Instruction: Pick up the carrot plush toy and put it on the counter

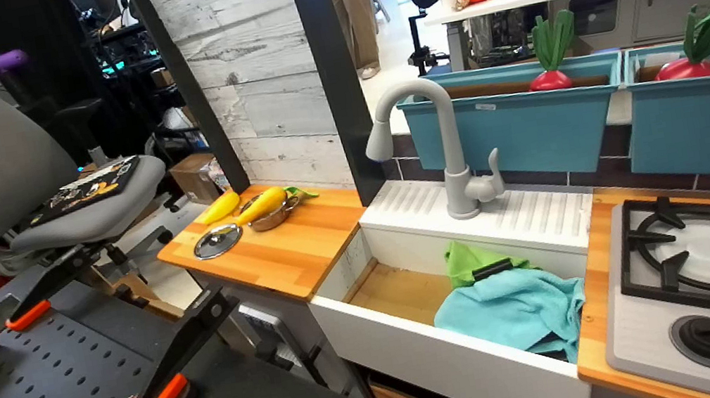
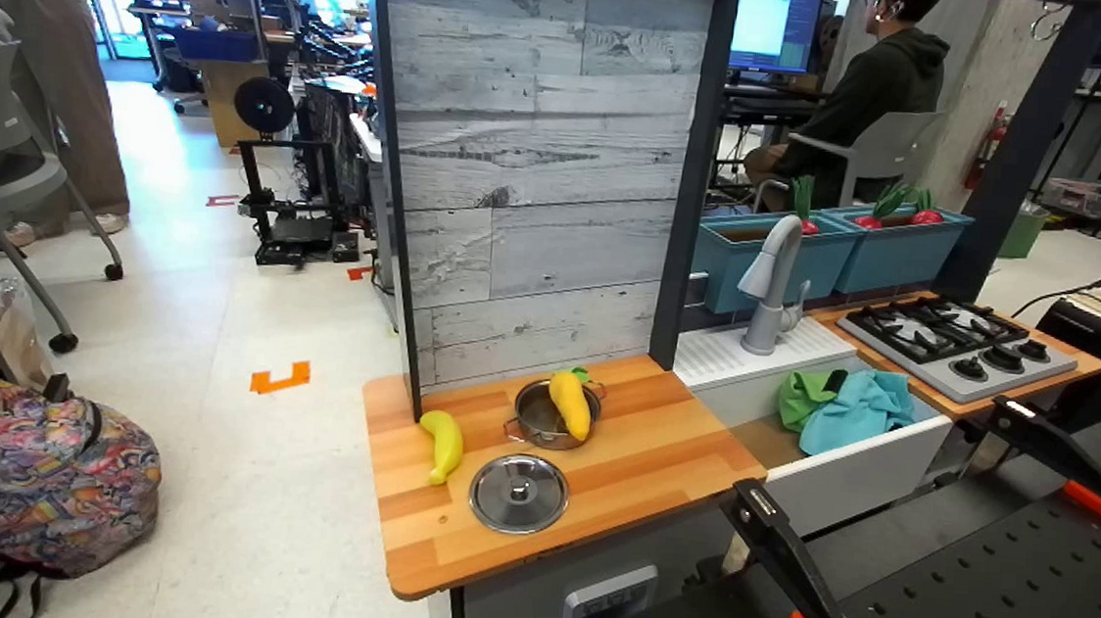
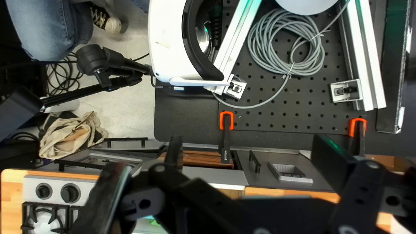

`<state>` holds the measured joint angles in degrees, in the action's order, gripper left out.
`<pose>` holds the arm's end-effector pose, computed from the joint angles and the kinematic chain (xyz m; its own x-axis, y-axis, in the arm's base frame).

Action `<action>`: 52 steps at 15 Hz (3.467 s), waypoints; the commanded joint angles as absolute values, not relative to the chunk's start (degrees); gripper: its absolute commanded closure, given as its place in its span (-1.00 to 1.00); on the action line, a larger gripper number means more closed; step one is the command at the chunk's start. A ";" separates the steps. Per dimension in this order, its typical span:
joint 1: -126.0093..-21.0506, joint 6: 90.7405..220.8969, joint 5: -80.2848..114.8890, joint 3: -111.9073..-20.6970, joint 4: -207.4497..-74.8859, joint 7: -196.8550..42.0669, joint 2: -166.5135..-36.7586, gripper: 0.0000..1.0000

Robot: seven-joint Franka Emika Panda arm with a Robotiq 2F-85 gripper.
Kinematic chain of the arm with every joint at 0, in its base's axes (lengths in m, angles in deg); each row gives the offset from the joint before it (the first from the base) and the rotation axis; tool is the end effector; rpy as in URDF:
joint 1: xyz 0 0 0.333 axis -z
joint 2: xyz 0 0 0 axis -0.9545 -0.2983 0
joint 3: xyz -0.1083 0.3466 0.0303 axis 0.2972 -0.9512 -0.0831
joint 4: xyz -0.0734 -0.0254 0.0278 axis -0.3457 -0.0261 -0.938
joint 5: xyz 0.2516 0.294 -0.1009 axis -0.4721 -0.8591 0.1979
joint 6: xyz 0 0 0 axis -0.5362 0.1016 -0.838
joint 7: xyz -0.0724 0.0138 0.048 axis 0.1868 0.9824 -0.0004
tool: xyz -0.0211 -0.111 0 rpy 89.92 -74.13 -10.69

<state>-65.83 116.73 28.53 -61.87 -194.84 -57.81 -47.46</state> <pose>0.2841 -0.1092 0.4951 0.9634 0.0753 -0.2573 0.0990 -0.9918 0.0803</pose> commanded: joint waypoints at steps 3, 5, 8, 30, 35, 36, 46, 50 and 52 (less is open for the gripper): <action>-67.88 126.99 25.44 -62.27 -196.54 -63.35 -52.72 -1.00; -68.50 132.60 24.13 -62.87 -197.19 -65.28 -56.47 -1.00; -69.60 140.97 21.19 -63.47 -197.48 -66.45 -64.16 -1.00; -75.51 168.18 7.86 -73.56 -168.16 -76.86 -118.78 -1.00; -75.68 167.39 8.44 -73.46 -168.01 -76.35 -119.38 -1.00; -75.68 167.38 8.45 -73.44 -167.85 -76.36 -119.54 -1.00; -77.81 176.16 5.38 -73.59 -166.64 -85.04 -123.40 -1.00; -80.91 176.71 6.55 -72.40 -162.32 -89.73 -128.16 -1.00; -82.09 176.48 6.80 -72.18 -159.87 -90.81 -130.57 -1.00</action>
<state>-79.72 175.75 7.10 -73.39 -164.49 -88.67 -126.23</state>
